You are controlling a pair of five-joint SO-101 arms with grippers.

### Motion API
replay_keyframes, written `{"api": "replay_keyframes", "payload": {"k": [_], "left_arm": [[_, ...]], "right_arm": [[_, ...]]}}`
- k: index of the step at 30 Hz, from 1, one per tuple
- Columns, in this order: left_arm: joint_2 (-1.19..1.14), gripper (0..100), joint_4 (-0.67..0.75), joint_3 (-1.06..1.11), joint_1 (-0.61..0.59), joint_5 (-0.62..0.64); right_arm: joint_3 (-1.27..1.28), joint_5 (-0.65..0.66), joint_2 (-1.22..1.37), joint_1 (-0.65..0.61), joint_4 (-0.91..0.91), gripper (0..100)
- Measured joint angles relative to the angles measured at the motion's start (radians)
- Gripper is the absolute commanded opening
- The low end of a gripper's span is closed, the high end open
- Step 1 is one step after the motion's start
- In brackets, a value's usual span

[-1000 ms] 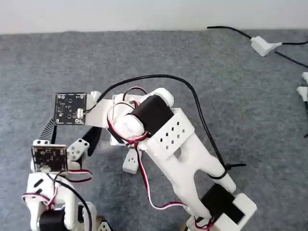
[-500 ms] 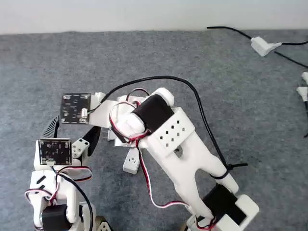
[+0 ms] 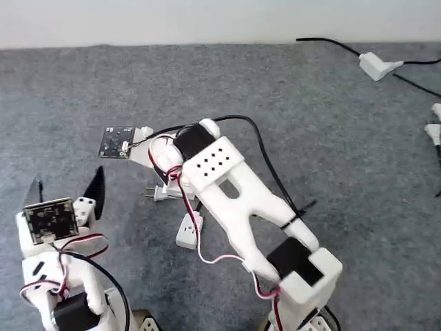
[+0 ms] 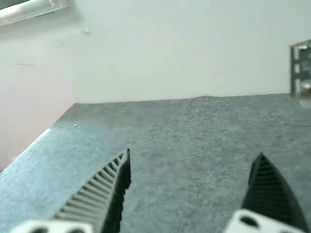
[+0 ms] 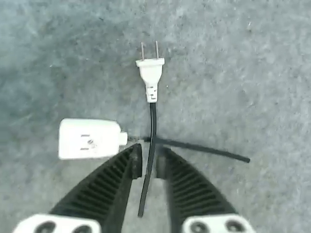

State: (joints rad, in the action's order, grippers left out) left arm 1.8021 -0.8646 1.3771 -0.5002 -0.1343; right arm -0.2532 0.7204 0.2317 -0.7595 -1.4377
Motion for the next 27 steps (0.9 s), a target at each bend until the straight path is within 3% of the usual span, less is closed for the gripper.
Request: {"api": "replay_keyframes", "payload": {"k": [9, 27], "left_arm": [[0.000, 37, 0.000, 0.000, -0.232, -0.032], [0.000, 37, 0.000, 0.000, -0.253, -0.032]], "right_arm": [[0.000, -0.034, 0.230, 0.000, 0.160, 15.0], [-0.350, -0.103, 0.578, -0.014, 0.075, 15.0]]}}
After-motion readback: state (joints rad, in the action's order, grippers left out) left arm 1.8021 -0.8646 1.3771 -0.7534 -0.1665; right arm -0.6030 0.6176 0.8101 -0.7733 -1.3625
